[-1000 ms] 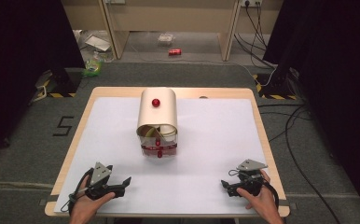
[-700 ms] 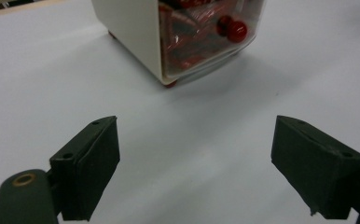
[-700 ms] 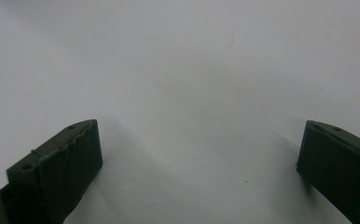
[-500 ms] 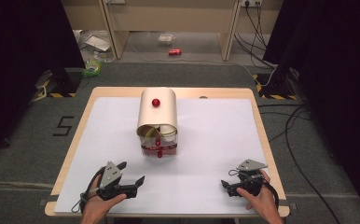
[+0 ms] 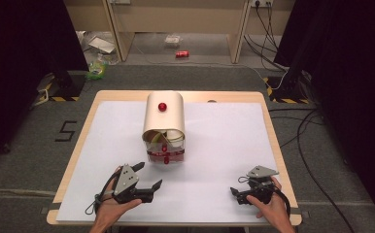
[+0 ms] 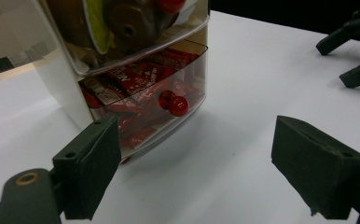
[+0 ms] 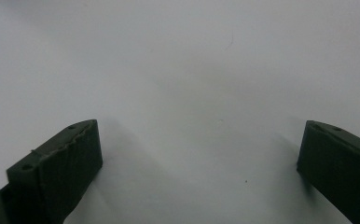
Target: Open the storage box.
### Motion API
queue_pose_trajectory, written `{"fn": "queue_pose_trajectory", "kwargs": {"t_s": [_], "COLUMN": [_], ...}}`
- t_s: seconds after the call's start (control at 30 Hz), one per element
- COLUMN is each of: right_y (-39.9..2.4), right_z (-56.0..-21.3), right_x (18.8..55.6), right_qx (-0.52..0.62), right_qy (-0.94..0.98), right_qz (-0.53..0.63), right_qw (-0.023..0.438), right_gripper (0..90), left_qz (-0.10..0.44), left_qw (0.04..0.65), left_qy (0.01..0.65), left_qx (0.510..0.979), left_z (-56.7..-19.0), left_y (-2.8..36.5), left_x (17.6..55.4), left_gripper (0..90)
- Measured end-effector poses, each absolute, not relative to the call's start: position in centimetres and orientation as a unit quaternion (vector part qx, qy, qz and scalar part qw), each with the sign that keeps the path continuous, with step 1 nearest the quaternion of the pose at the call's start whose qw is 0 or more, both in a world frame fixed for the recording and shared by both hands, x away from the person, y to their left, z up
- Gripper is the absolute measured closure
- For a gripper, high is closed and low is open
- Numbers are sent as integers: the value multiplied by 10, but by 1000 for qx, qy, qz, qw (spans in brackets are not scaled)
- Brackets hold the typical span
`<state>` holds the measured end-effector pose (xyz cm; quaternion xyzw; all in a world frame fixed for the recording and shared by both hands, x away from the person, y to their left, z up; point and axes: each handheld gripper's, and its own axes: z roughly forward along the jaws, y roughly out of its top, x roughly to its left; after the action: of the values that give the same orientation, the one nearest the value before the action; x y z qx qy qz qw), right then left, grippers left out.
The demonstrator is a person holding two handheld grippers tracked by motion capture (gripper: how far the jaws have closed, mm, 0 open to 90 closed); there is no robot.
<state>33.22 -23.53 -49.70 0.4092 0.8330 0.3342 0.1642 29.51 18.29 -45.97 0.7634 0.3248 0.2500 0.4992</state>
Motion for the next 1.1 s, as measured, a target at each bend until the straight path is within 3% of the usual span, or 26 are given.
{"fn": "queue_pose_trajectory", "kwargs": {"t_s": [0.37,1.1], "right_y": [-235,-236], "right_z": [-497,-497], "right_x": [332,333], "right_qx": [408,407], "right_qy": [833,834], "right_qz": [335,335], "right_qw": [165,166], "right_gripper": [3,3], "left_qz": [290,328], "left_qw": [489,444], "left_qy": [257,217], "left_qx": [781,805], "left_z": [-461,-464], "left_y": [166,152], "left_x": [304,325], "left_gripper": [153,155]}}
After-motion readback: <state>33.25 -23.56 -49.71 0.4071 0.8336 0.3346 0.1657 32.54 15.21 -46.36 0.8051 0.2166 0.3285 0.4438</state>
